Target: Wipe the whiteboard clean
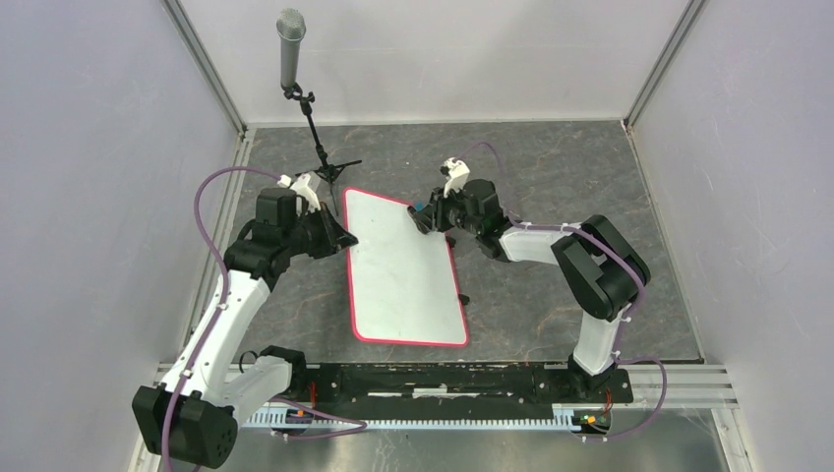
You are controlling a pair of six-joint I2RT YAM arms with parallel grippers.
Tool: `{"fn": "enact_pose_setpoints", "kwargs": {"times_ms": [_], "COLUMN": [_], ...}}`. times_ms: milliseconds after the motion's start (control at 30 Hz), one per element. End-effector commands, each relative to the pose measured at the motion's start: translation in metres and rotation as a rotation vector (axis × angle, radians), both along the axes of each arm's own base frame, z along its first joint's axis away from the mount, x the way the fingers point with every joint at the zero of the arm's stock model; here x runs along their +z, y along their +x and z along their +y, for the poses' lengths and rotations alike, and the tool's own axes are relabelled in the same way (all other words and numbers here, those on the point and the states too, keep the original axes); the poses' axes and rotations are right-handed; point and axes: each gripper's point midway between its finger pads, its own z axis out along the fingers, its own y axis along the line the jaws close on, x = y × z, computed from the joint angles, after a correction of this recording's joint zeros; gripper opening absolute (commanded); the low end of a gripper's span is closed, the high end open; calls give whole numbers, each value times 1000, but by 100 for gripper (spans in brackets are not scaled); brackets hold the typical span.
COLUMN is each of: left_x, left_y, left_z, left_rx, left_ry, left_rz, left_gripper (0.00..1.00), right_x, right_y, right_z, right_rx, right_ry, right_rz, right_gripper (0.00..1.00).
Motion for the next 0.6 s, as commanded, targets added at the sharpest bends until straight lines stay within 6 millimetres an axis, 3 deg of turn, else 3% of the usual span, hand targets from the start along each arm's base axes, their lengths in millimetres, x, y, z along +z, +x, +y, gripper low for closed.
{"fn": "enact_pose_setpoints", "kwargs": {"times_ms": [0, 200, 367, 467, 567], "left_x": [-14, -10, -12, -11, -10], "left_y": [-9, -8, -8, -7, -8], "left_z": [7, 5, 2, 0, -1], "left_rx": [-62, -63, -66, -65, -67], "left_ry": [88, 78, 59, 48, 44], "left_rz": [-11, -17, -14, -15, -14], "left_gripper": [2, 2, 2, 2, 2], "right_x": [-92, -99, -87, -53, -17], "right_y": [-31, -32, -29, -37, -55], "right_z": [-40, -62, -60, -40, 1], "right_rx": [-49, -142, -147, -88, 38], "right_ry": [-134, -22, 0, 63, 107], "right_rz": [278, 326, 282, 178, 77], "right_gripper": [22, 22, 22, 23, 23]}}
